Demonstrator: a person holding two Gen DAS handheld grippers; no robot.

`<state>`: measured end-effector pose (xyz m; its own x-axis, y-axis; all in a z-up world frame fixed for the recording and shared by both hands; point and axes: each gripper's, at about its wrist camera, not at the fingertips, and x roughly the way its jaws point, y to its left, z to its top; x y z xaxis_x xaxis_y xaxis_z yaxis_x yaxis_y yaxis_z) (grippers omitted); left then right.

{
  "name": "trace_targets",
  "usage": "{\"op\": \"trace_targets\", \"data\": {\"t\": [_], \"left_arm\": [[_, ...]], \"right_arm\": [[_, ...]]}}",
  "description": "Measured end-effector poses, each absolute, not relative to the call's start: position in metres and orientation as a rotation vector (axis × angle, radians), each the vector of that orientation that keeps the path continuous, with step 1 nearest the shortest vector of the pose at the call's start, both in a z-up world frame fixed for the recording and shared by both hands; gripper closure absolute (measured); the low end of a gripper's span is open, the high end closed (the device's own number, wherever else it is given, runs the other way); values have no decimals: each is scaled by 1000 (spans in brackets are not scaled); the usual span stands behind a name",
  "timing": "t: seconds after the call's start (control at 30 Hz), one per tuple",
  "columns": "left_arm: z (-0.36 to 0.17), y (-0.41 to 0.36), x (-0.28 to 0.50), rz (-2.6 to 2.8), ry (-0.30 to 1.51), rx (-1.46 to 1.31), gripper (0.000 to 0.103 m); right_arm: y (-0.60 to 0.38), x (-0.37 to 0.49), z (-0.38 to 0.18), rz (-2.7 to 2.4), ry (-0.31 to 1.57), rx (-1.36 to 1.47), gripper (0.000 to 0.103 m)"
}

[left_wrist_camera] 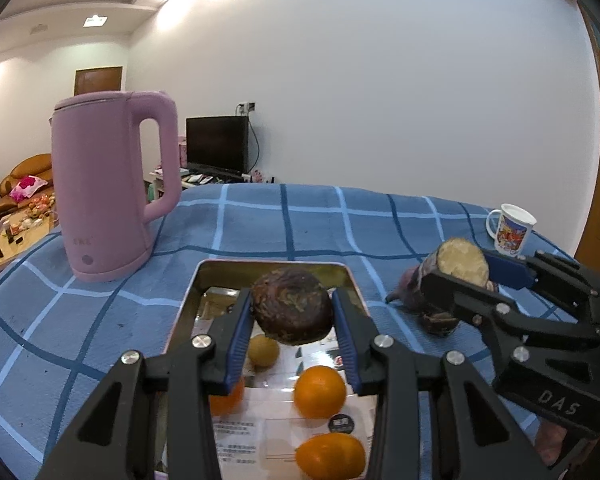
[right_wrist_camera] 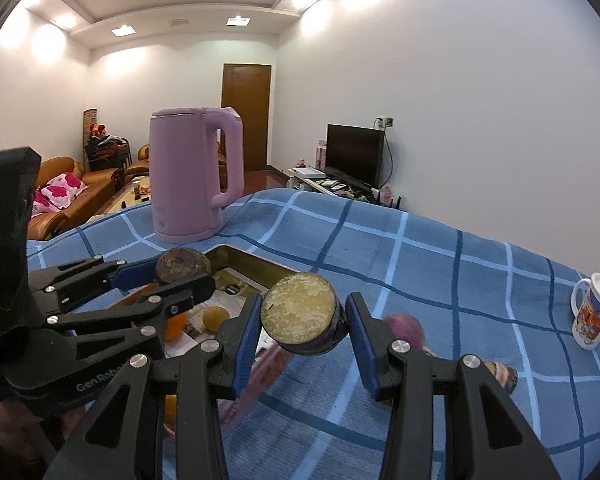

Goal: Organize fruits
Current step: 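Move the held tuber slice and dark brown fruit over the tin box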

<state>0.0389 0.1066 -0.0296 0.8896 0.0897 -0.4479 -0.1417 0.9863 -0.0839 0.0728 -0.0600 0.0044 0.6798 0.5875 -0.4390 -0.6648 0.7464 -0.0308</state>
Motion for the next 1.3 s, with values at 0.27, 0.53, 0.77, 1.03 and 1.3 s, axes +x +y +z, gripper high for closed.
{"op": "trace_targets", "data": {"t": [0.27,0.53,0.77,1.03,1.3], "left_arm": [[-33,112,39,126,486,-114,62],[-39,122,41,135,513,-121,62],[-40,129,42,139,525,-130,62],[-42,134,46,136,547,-133,62],[-45,138,49,131,574,-145,62]], "right_arm": [[-45,75,6,738,427,-206,58],[-33,76,3,761,450,-214,58],[-22,80,-2,774,472,-216,58],[-14,90,-8,783,503,-203,58],[-9,102,-17,789,549,-182,58]]}}
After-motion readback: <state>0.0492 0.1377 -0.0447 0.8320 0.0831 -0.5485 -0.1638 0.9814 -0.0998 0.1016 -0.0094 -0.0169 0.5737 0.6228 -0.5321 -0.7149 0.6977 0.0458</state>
